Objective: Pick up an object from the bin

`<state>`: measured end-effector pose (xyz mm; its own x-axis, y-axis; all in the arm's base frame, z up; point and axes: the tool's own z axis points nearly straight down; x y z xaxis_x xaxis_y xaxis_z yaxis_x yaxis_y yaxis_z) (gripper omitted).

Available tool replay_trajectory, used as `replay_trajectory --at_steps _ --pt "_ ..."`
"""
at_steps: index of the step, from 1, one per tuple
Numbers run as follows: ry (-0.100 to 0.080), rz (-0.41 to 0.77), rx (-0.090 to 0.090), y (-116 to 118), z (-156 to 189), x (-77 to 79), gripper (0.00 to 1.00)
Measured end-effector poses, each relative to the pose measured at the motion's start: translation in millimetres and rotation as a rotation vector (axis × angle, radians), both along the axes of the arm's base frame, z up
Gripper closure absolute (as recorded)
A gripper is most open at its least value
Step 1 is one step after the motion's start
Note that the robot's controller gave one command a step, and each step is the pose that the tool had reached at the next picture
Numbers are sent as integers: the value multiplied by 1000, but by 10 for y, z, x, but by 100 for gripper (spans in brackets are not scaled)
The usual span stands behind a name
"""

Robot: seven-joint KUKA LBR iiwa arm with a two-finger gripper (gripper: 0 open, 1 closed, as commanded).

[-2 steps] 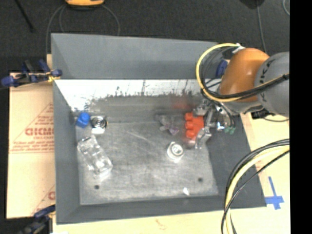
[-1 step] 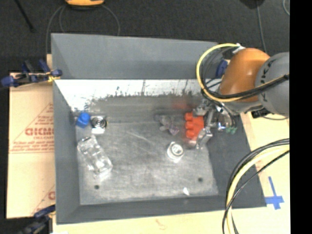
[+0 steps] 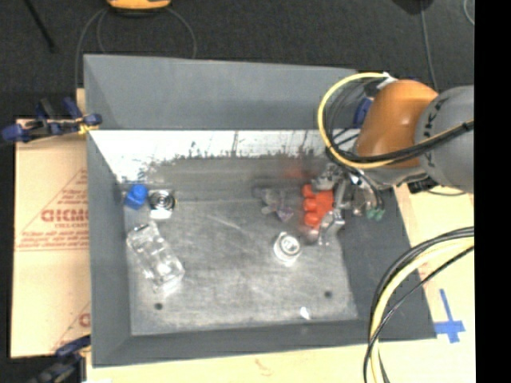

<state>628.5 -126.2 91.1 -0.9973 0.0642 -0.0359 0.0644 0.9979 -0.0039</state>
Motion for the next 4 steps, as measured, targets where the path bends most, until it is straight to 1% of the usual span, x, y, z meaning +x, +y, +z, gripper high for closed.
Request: replay_trajectory --at_steps 1,2,3,4 --pt "1 -39 5 28 4 -2 0" --pt "13 -1 1 204 -99 32 0" --pt "32 19 26 18 -96 98 0" --pt "-2 17 17 2 -63 160 100"
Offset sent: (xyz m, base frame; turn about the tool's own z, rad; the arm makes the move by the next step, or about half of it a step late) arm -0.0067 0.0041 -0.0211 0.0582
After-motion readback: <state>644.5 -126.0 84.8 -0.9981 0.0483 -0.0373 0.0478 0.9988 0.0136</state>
